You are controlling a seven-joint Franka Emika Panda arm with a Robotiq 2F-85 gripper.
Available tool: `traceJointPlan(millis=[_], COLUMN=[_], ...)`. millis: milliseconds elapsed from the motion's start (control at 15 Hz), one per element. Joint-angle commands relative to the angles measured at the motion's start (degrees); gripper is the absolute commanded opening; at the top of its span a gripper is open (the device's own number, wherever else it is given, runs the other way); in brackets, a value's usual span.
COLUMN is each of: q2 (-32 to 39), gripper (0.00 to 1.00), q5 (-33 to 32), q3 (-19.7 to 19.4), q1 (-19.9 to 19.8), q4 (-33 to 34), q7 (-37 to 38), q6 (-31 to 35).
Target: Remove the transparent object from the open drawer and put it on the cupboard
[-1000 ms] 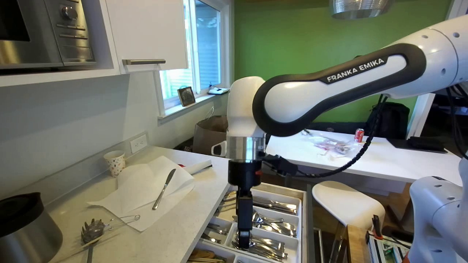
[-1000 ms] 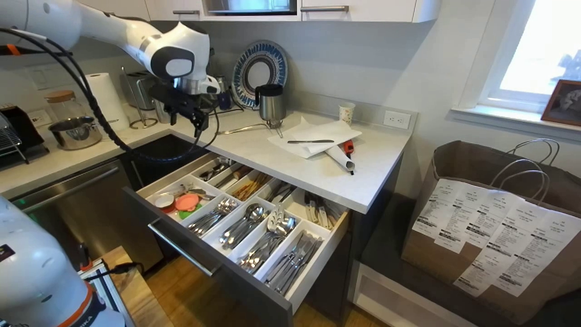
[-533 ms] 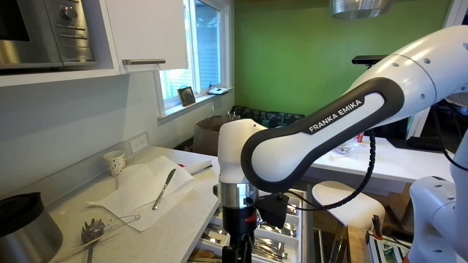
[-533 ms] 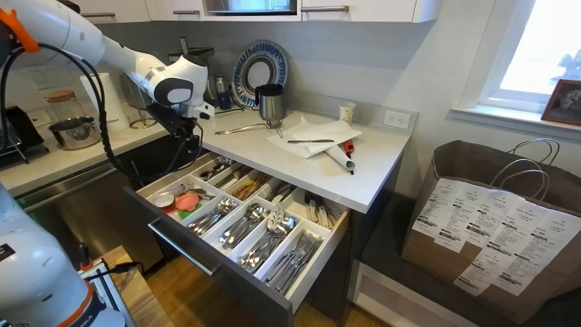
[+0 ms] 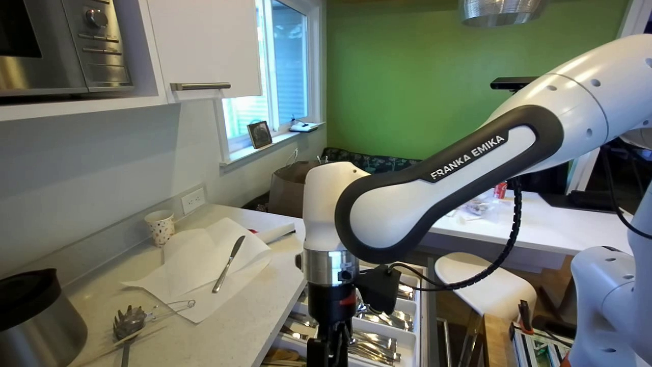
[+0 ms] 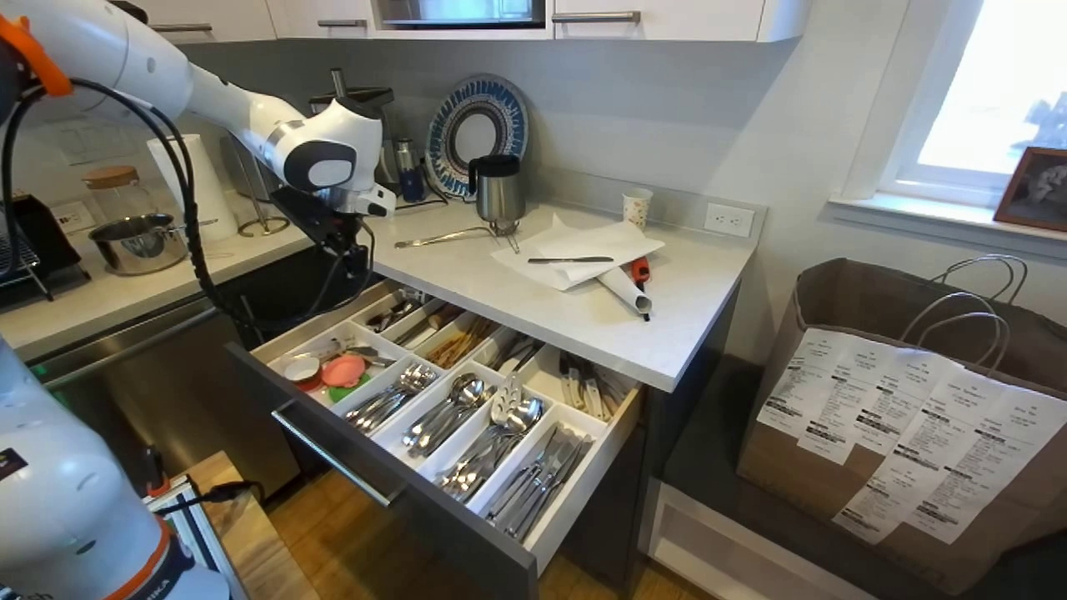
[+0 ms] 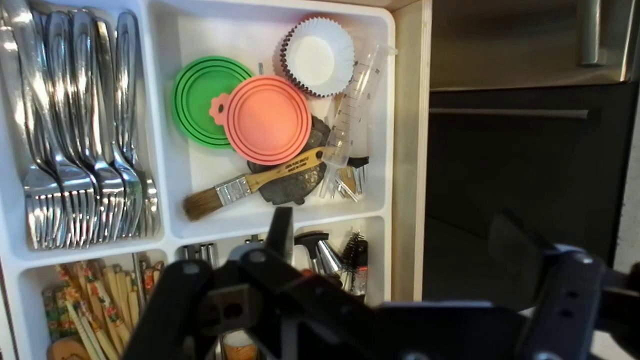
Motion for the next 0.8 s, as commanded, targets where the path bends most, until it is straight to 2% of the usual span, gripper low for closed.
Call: traceJointPlan(millis=[0, 267, 733], q2=[1.06, 5.25, 12.56], gripper=[1.00, 1.00, 1.00], q5=[2.35, 7.03, 6.40], q3=[0.03, 0.71, 1.97], q1=[-0.39, -0.09, 1.90], q4=[0.74, 1.08, 1.17], q7=[1.48, 11.63, 31.28], q6=[-0.97, 2.68, 9.10])
